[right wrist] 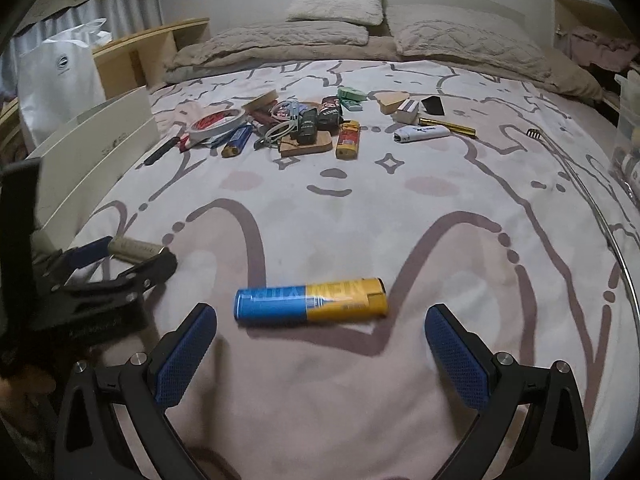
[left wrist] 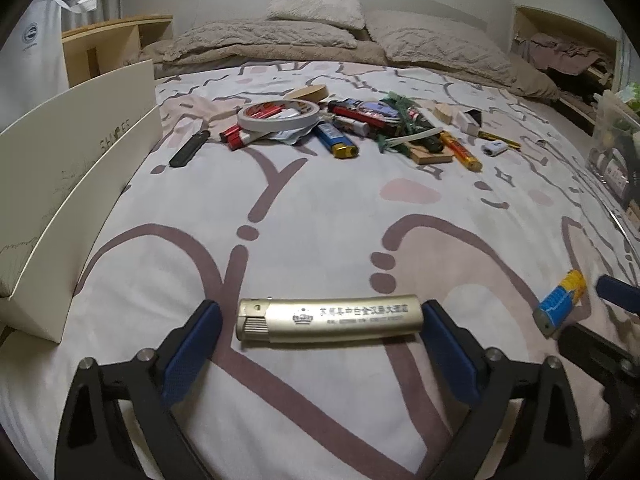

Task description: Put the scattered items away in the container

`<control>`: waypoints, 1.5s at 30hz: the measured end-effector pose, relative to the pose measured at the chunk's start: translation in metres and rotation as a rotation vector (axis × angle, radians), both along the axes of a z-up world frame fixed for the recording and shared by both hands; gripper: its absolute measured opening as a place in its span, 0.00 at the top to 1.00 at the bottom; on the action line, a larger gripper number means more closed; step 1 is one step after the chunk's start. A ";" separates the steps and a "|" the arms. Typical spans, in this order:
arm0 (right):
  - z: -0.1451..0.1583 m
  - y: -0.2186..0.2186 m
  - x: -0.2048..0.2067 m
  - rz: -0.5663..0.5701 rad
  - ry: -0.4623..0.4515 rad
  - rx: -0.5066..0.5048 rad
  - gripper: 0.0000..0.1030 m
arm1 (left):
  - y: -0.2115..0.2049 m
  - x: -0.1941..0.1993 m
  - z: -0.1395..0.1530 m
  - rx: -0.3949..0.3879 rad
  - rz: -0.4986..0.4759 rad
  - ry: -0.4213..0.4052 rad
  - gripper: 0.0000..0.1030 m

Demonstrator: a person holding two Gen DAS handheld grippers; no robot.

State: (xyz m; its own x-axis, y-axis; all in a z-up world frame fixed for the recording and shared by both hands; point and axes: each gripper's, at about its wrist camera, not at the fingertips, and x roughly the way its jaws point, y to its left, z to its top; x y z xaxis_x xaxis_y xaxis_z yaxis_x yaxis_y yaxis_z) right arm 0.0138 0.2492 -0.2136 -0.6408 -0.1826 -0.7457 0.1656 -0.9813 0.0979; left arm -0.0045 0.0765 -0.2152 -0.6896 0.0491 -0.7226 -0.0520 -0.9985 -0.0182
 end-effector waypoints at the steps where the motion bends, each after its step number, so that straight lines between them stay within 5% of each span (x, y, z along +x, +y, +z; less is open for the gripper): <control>1: -0.002 -0.001 -0.001 0.000 0.004 0.002 0.00 | 0.001 0.001 0.000 0.003 -0.008 0.003 0.11; 9: -0.011 -0.004 -0.002 0.008 0.050 0.057 0.00 | 0.006 0.004 0.003 0.007 -0.049 0.010 0.19; 13: -0.010 -0.008 0.001 0.012 0.084 0.097 0.21 | 0.009 0.007 0.004 0.011 -0.068 0.012 0.19; 30: -0.007 -0.011 0.007 0.017 0.100 0.111 0.21 | 0.015 0.016 0.007 -0.011 -0.101 0.031 0.19; 45: 0.032 -0.016 0.018 0.008 0.182 0.103 0.21 | 0.008 0.024 0.041 -0.007 -0.117 0.100 0.19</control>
